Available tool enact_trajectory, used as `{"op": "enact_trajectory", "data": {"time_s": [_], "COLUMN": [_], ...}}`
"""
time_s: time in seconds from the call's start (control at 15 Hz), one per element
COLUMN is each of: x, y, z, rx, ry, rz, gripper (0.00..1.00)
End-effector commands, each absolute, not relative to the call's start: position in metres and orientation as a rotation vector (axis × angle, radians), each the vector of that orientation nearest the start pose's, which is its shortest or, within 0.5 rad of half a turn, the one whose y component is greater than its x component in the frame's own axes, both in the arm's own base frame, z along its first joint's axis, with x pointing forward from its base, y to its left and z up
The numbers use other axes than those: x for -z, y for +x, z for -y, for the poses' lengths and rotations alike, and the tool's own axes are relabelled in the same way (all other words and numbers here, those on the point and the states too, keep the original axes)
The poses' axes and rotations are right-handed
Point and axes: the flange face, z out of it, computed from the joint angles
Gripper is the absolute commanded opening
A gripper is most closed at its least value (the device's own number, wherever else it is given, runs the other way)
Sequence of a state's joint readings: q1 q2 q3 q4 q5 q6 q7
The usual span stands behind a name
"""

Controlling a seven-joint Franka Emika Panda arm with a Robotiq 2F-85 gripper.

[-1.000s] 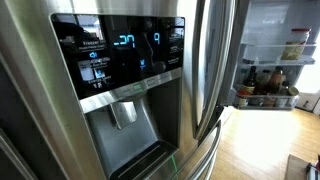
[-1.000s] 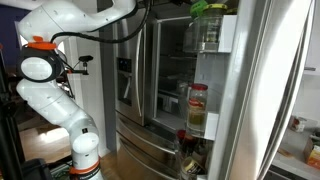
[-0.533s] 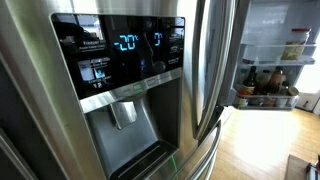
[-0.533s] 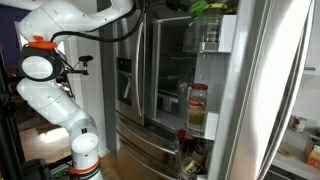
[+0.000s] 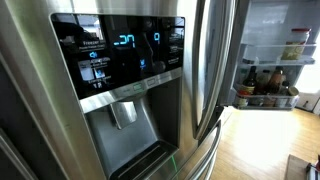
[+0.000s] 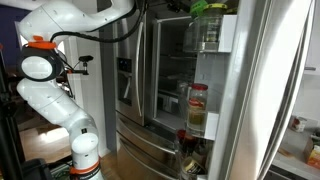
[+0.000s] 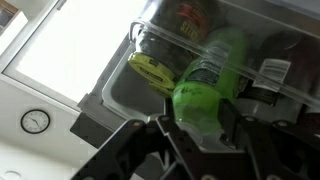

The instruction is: Move the green bottle to the top compartment of the fridge door

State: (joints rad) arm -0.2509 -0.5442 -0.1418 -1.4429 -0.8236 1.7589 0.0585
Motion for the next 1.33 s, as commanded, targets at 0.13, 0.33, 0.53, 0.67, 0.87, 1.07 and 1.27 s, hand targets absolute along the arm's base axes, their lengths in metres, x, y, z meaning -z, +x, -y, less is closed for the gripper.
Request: {"op": "enact_trajectory", "data": {"time_s": [0.13, 0.33, 0.53, 0.67, 0.87, 1.07, 1.27], "x": [-0.958, -0.959, -0.960, -0.964, -0.970, -0.969, -0.963], "y": [0.217, 0.219, 0.219, 0.218, 0.219, 0.219, 0.219], "z": [0.211, 0.217, 0.219, 0.217, 0.214, 0.214, 0.215], "rx": [-0.807, -0.842, -0.845, -0.894, -0.968, -0.898, -0.872], "ry": [2.053, 2.054, 2.047, 2.036, 2.007, 1.987, 2.000], "rz": [0.721, 0.734, 0.736, 0.737, 0.724, 0.702, 0.692], "gripper": [0.05, 0.00, 0.00, 0.00, 0.00, 0.00, 0.00]}}
